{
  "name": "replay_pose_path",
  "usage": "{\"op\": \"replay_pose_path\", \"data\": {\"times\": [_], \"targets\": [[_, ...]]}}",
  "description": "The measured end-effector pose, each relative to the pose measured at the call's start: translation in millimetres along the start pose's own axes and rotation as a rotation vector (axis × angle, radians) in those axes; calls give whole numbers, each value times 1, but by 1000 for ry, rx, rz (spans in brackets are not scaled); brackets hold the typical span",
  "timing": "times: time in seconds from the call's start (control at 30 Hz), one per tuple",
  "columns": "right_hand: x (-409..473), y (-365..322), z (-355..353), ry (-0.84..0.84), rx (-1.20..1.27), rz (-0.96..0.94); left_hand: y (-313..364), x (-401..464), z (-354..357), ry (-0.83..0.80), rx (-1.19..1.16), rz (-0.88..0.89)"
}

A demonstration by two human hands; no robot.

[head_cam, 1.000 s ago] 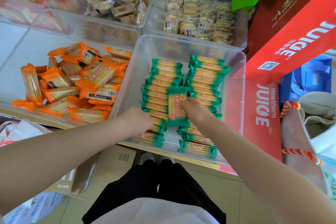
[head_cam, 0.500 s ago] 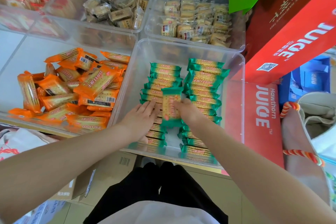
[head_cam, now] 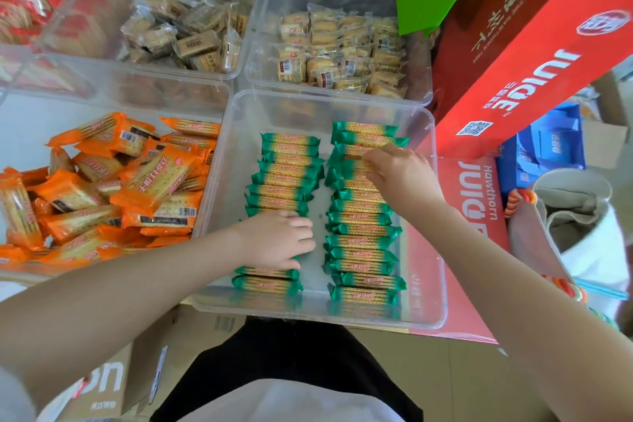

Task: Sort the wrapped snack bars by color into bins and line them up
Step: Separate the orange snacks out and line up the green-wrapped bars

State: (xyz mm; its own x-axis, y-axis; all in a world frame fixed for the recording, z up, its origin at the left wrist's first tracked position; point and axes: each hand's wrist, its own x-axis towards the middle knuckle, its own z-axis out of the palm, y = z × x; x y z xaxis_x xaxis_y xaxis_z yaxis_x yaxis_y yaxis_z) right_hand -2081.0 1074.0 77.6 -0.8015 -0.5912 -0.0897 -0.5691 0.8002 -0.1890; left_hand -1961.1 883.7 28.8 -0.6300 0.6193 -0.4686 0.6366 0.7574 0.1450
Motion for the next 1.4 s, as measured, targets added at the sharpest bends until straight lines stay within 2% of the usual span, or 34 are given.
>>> {"op": "replay_pose_path", "data": {"times": [0.1,0.2,0.3,0.37,0.43,0.5,0.6,0.67,0.73,0.87,0.97,1.03,1.13,1.27,1.33,1.4], "targets": [[5,6,6,20,-204,-30,-1,0,-4,-45,0,-46],[9,7,9,29,-256,40,6,4,-12,-10,-106,-115],[11,5,9,-23,-203,2,16,14,-22,210,-618,-333],[14,1,12,-34,-224,-207,24,27,-28,259,-1082,-502],[21,-2,20,-38,-329,-462,27,42,-26,226,-1467,-590],[33,-1,26,-39,-480,-626,27,54,-21,206,-1605,-650],[47,-2,20,-54,-653,-668,22,67,-22,292,-1690,-723],[52,2,16,-132,-643,-674,20,75,-27,341,-1724,-751],[51,11,11,-192,-618,-682,20,81,-31,325,-1727,-762],[44,20,13,-136,-569,-697,18,86,-25,326,-1729,-777],[42,19,15,-185,-567,-659,18,82,-28,307,-1705,-776],[43,19,9,-201,-532,-647,21,73,-37,336,-1506,-758],[41,14,1,-196,-364,-623,27,42,-49,465,-1027,-723],[32,-9,0,-82,-98,-587,27,-10,-49,571,-695,-768],[28,-23,1,-117,-82,-583,24,-32,-42,557,-478,-825],[25,-36,2,-118,-45,-610,19,-54,-36,600,-361,-855]]}}
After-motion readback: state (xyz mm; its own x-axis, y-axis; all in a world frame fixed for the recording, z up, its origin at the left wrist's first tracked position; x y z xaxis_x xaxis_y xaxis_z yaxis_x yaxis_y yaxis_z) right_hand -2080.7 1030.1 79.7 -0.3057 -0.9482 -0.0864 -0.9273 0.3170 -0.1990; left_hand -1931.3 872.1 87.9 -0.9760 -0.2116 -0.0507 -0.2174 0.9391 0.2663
